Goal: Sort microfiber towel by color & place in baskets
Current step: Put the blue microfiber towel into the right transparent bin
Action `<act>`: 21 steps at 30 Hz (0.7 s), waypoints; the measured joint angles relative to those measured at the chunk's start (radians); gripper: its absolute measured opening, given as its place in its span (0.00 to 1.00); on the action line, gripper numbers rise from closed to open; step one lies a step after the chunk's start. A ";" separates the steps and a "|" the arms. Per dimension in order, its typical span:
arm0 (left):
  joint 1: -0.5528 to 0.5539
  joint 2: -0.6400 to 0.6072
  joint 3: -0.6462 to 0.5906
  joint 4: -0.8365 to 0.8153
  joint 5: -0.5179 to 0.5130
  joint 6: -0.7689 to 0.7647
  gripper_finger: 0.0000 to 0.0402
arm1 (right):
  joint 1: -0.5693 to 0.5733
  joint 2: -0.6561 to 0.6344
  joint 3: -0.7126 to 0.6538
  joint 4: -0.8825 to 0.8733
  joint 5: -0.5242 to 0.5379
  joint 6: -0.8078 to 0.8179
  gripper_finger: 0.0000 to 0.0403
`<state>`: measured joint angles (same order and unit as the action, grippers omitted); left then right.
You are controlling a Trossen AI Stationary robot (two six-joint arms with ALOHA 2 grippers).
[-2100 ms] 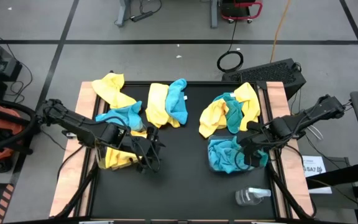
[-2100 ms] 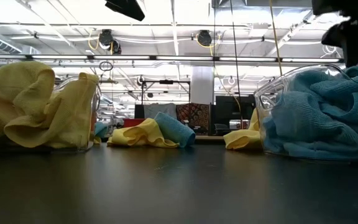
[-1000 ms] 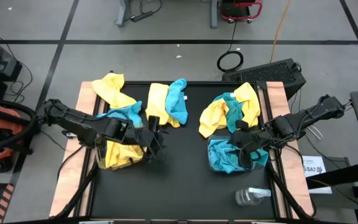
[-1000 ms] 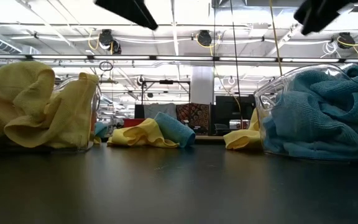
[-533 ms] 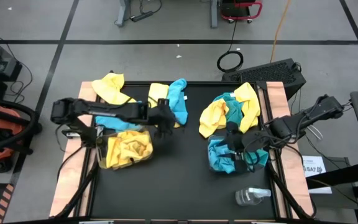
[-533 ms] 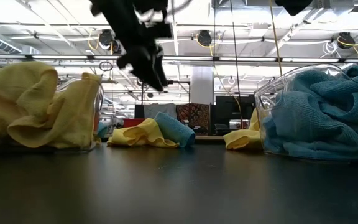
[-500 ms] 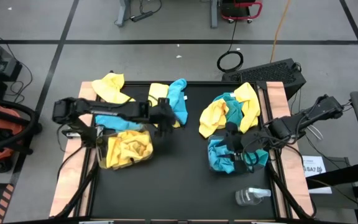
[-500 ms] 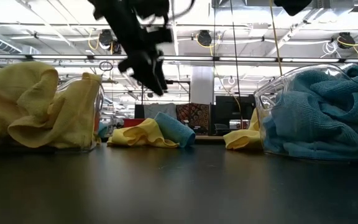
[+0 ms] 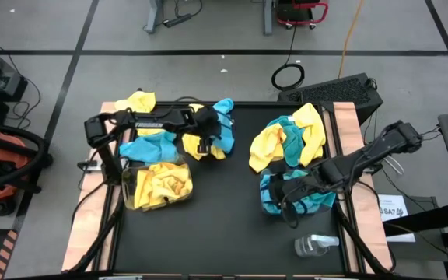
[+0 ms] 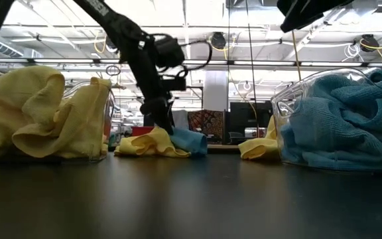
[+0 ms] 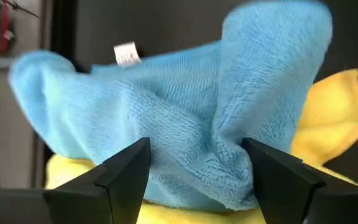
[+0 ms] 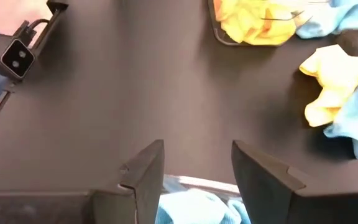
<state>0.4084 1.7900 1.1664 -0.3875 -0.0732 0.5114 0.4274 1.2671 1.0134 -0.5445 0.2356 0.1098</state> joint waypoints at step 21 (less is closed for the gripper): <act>0.014 0.049 0.018 0.008 0.025 0.052 0.04 | 0.000 0.031 0.000 0.112 0.002 -0.070 0.45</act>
<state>0.4226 1.8389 1.1846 -0.3796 -0.0477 0.5635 0.4274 1.2980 1.0134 -0.4329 0.2379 0.0402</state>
